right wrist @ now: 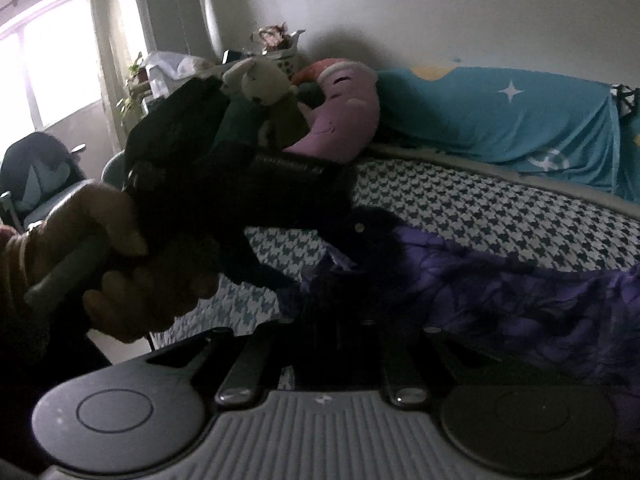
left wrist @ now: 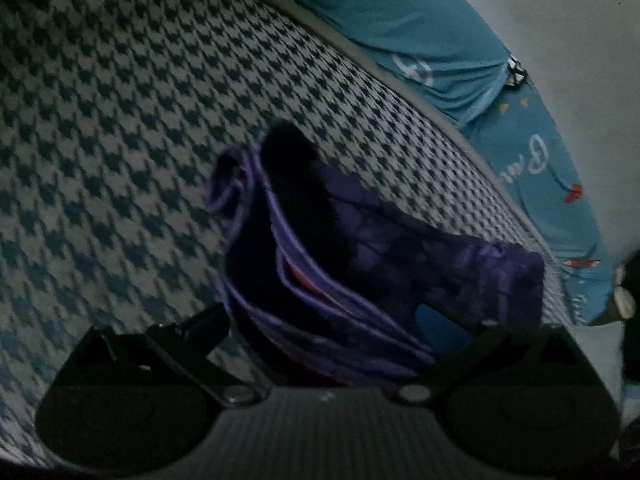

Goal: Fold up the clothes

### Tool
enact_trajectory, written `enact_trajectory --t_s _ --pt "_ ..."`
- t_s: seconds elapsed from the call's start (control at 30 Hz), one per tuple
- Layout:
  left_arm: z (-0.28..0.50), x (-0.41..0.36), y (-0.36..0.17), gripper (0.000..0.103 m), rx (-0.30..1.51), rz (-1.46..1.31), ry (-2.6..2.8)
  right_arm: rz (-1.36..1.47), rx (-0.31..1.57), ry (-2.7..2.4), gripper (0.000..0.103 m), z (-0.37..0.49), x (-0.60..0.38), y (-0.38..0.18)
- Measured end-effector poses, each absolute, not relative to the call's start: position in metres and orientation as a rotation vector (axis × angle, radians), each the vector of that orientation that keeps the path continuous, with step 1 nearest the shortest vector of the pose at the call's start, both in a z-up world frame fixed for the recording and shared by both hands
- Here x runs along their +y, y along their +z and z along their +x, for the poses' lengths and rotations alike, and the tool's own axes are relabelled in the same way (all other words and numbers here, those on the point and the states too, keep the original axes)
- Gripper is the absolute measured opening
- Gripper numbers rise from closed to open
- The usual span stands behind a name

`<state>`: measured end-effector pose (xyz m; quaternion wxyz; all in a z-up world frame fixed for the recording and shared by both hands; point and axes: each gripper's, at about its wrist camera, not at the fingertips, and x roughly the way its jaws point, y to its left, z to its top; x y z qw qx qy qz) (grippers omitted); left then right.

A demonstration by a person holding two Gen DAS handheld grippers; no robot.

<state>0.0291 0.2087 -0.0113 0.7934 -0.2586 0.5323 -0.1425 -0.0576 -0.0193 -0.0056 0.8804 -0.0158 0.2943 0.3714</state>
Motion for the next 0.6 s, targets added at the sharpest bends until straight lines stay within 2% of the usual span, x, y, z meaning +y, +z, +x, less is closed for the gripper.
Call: enact_trajectory --t_s 0.13,0.37,0.47,0.6 --pt "0.028 0.206 -0.013 0.103 1.156 -0.580 -0.336 -0.104 0.632 0.794 0.012 -0.061 -0.009 -0.014" --pt "0.025 0.207 -0.005 0.103 1.146 -0.627 -0.381 -0.222 0.638 0.814 0.045 -0.075 0.008 -0.028" --pt "0.023 0.206 -0.002 0.103 1.144 -0.625 -0.387 -0.262 0.636 0.826 0.052 -0.080 0.015 -0.034" --pt "0.027 0.203 -0.004 0.103 1.147 -0.624 -0.386 -0.309 0.619 0.823 0.055 -0.087 0.023 -0.042"
